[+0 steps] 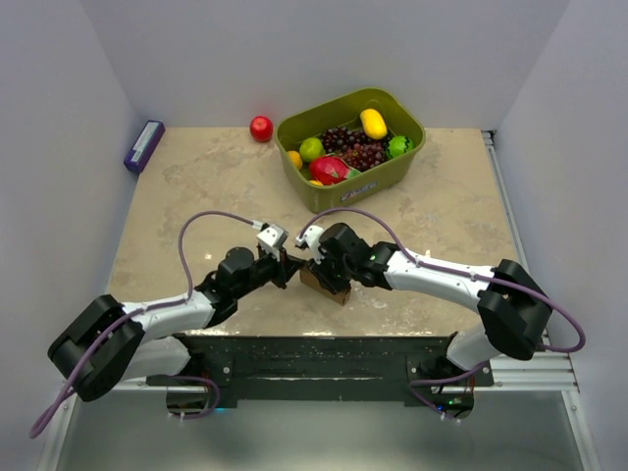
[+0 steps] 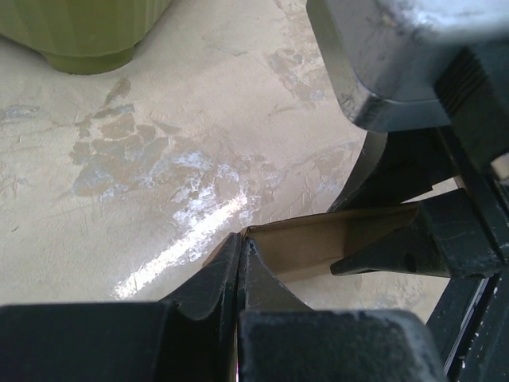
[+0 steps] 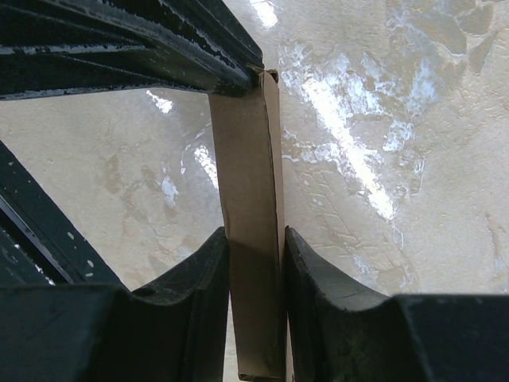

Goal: Fold the paper box

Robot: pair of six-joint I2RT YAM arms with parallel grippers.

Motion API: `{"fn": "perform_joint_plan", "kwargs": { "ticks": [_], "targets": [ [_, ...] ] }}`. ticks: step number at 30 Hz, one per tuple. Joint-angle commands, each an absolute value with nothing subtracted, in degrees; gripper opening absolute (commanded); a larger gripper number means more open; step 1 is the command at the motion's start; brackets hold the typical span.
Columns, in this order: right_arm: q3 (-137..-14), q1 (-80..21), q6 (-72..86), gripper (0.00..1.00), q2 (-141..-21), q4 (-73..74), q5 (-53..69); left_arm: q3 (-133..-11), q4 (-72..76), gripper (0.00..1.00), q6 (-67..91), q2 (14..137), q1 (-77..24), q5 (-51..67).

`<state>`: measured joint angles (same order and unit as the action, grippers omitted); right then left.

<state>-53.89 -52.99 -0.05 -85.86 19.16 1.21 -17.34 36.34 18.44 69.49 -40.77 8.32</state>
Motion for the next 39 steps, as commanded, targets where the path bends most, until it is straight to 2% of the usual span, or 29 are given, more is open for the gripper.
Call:
{"fn": "perform_joint_plan", "kwargs": {
  "ticks": [1, 17, 27, 39],
  "targets": [
    [-54.4, -52.65, 0.35, 0.27, -86.48, 20.04, -1.41, -15.38, 27.52, 0.0, 17.23, 68.38, -42.45, 4.14],
    [-57.13, -52.65, -4.3, 0.28, -88.24, 17.23, -7.73, -13.8, 26.19, 0.0, 20.39, 66.53, -46.23, 0.18],
    [-57.57, -52.47, -6.24, 0.28, -92.11, 14.94, -10.46, -12.3, 24.0, 0.0, 23.73, 67.15, -46.58, -7.03],
    [-56.25, -52.29, -7.65, 0.27, -91.58, 14.41, -7.56, -19.94, 19.26, 0.0, 25.22, 61.88, -46.58, -1.93]
  ]
}}
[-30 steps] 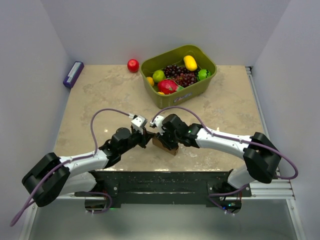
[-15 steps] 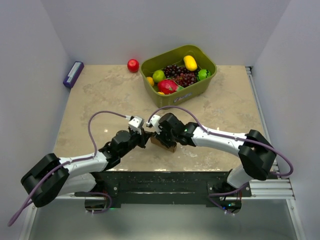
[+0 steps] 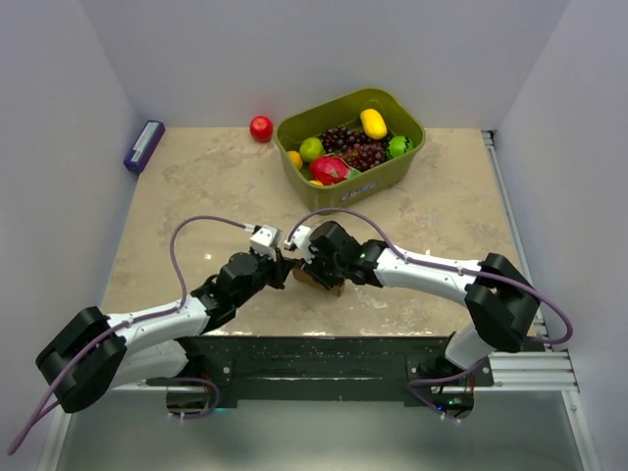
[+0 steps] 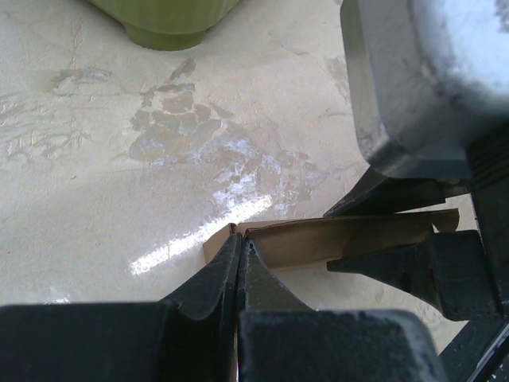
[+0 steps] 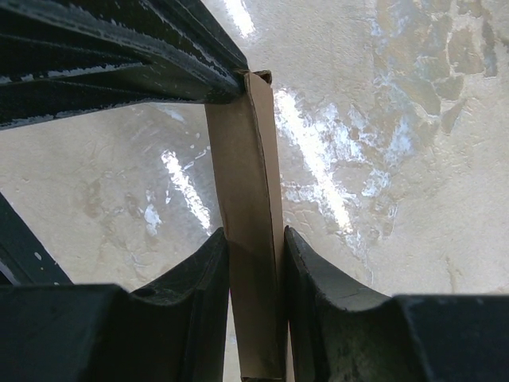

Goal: Fold the paper box

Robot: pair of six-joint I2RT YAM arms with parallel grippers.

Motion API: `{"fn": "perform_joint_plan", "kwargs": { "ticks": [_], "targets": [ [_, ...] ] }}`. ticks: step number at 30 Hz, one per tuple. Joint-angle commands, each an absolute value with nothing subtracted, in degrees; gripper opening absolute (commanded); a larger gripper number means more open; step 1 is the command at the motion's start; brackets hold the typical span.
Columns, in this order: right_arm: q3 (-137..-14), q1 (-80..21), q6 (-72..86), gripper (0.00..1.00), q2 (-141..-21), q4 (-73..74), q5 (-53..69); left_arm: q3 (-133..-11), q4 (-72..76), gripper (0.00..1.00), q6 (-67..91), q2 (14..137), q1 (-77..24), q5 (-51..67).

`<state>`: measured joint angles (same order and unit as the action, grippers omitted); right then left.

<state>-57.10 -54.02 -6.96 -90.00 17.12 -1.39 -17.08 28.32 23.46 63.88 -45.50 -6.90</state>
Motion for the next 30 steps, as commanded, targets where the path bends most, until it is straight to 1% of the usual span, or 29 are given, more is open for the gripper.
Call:
{"fn": "perform_joint_plan", "kwargs": {
  "ticks": [1, 9, 16, 20, 24, 27, 28, 30],
  "targets": [
    [-56.25, -52.29, -7.65, 0.27, -91.58, 14.41, -7.56, -20.3, 18.9, 0.0, 25.83, 61.35, -46.58, -1.76],
    [-55.99, -52.29, -7.65, 0.27, -91.76, 14.59, -7.03, -22.5, 17.49, 0.0, 26.98, 63.1, -46.58, -0.7],
    [-55.81, -52.29, -7.12, 0.27, -91.5, 14.5, -6.94, -21.27, 14.77, 0.0, 25.67, 65.13, -46.58, -7.28],
    [-55.81, -52.29, -5.37, 0.31, -91.06, 14.76, -7.47, -21.71, 12.83, 0.0, 24.87, 66.09, -46.58, -8.96],
    [-56.51, -52.29, -1.86, 0.39, -90.35, 16.08, -7.73, -22.85, 11.34, 0.0, 24.52, 66.09, -47.02, -9.84],
    [-56.51, -52.29, -0.44, 0.5, -88.77, 16.44, -7.47, -24.43, 9.5, 0.0, 24.43, 66.53, -47.37, -10.9],
    [-56.6, -52.21, -0.44, 0.58, -88.51, 16.78, -7.3, -24.96, 8.97, 0.0, 24.35, 66.62, -47.37, -11.07],
    [-56.86, -52.29, 1.84, 0.64, -87.19, 17.05, -7.03, -26.36, 7.56, 0.0, 24.17, 67.41, -47.55, -11.34]
  ]
}}
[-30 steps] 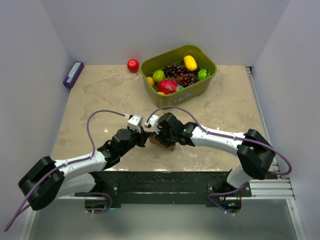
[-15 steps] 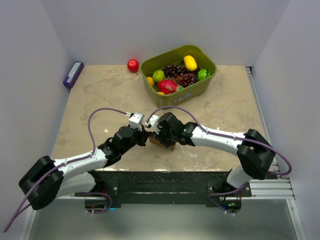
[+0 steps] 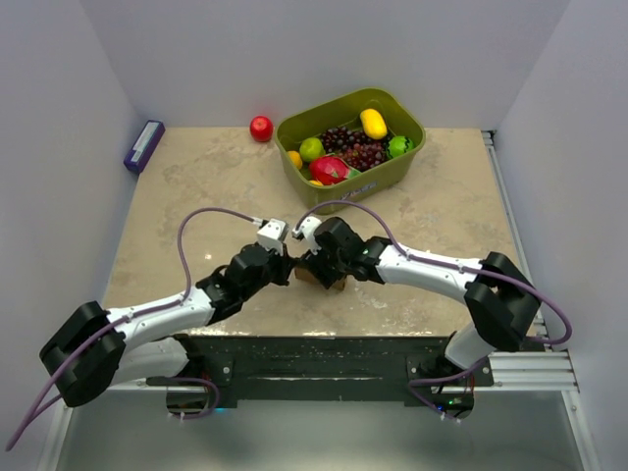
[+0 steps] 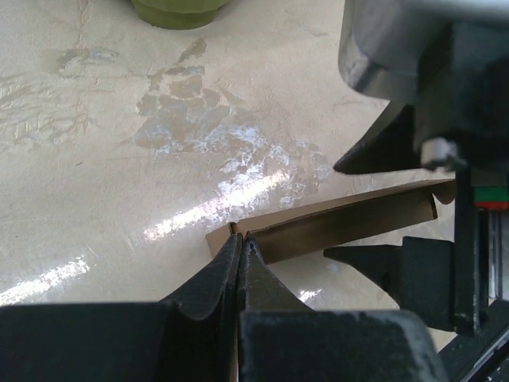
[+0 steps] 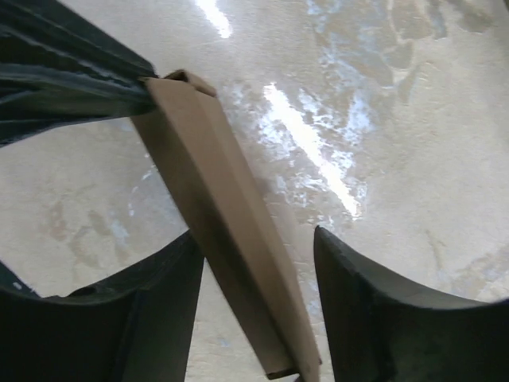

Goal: Fold the paper box

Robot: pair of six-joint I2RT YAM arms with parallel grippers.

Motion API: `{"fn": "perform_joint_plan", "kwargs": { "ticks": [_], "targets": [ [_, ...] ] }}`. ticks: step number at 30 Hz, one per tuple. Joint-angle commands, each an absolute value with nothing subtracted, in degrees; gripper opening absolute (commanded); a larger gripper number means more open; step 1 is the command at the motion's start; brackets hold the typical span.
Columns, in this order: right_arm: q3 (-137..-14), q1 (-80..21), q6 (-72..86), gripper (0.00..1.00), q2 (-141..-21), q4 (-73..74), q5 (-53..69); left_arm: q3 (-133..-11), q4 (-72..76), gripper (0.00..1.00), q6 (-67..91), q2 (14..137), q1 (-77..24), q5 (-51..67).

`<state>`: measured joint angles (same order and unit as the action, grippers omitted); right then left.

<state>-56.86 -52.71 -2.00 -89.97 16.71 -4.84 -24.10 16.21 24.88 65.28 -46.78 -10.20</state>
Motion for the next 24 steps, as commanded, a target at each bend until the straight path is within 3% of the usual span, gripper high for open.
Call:
{"fn": "perform_joint_plan", "kwargs": {
  "ticks": [1, 8, 17, 21, 24],
  "targets": [
    [-57.04, -52.29, 2.11, 0.65, -86.75, 17.4, -6.86, -26.89, 7.12, 0.0, 24.08, 67.85, -47.55, -11.51],
    [-57.83, -52.38, 5.79, 0.75, -81.66, 20.3, -8.96, -29.79, 4.22, 0.0, 24.08, 69.61, -48.51, -12.74],
    [-55.55, -52.29, 19.84, 0.75, -69.62, 32.69, -18.89, -30.85, 2.55, 0.0, 25.14, 69.7, -49.39, -14.68],
    [-55.11, -52.29, 27.49, 0.6, -67.77, 37.25, -19.16, -31.55, 1.58, 0.0, 25.58, 69.96, -50.01, -15.9],
    [-53.44, -52.29, 31.63, 0.55, -66.98, 36.92, -17.23, -31.9, 1.05, 0.0, 25.93, 70.05, -50.62, -16.61]
  ]
}}
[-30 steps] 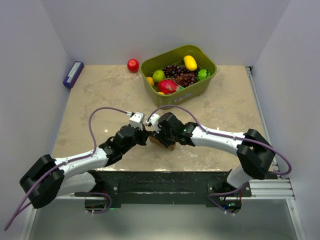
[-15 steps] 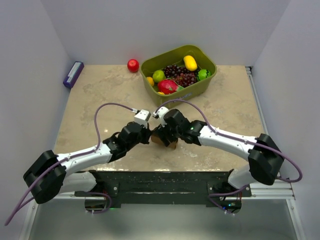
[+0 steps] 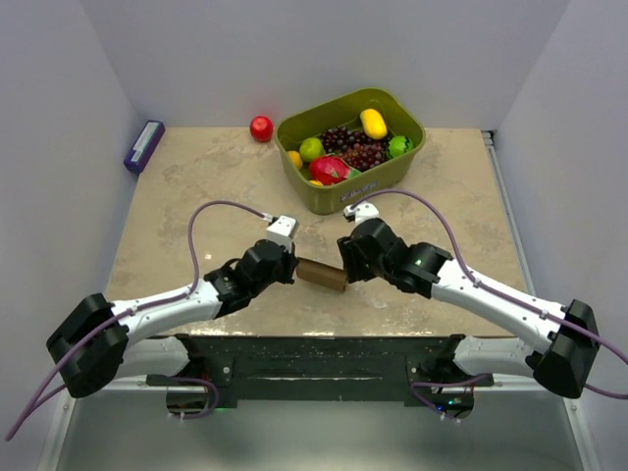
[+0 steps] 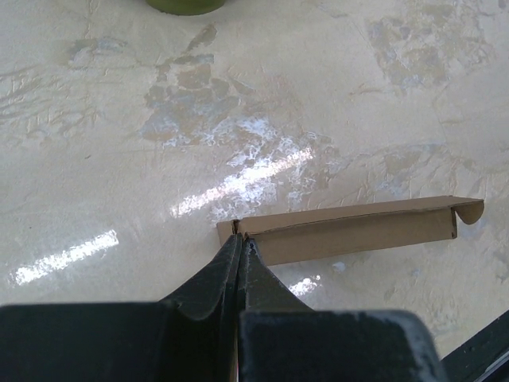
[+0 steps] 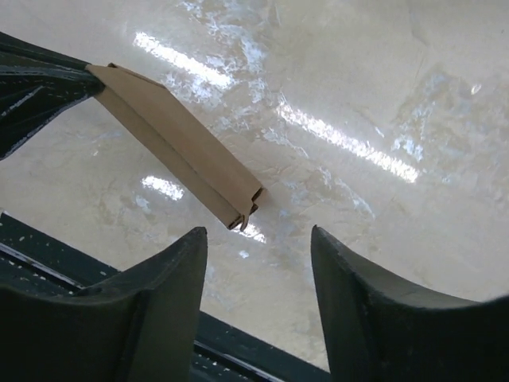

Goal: Fold the paper box

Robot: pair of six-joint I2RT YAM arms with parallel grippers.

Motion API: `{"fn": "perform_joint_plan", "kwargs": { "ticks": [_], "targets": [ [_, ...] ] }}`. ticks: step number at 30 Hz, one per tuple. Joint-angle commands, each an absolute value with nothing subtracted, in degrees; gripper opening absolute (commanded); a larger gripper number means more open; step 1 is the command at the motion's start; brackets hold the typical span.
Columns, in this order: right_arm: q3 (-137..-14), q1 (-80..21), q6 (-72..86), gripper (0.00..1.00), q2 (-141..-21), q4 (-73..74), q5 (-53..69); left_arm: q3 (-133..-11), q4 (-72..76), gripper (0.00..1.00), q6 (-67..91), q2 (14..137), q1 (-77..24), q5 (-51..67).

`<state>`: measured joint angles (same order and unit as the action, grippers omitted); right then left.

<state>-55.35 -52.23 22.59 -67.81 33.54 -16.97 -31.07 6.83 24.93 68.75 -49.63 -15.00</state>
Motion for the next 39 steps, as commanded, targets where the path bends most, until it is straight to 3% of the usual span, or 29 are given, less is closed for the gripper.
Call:
{"fn": "perform_joint_plan", "kwargs": {
  "ticks": [1, 9, 39],
  "targets": [
    [-52.65, -52.29, 32.25, 0.51, -66.89, 36.57, -16.44, -31.99, 0.97, 0.0, 26.01, 70.05, -50.71, -16.61],
    [-49.4, -52.29, 36.39, 0.35, -67.76, 30.42, -12.92, -32.61, 0.7, 0.0, 26.37, 70.84, -51.5, -17.14],
    [-47.73, -52.29, 40.34, 0.12, -70.14, 26.19, -20.39, -33.57, 0.09, 0.0, 26.37, 71.54, -53.26, -18.02]
  ]
}}
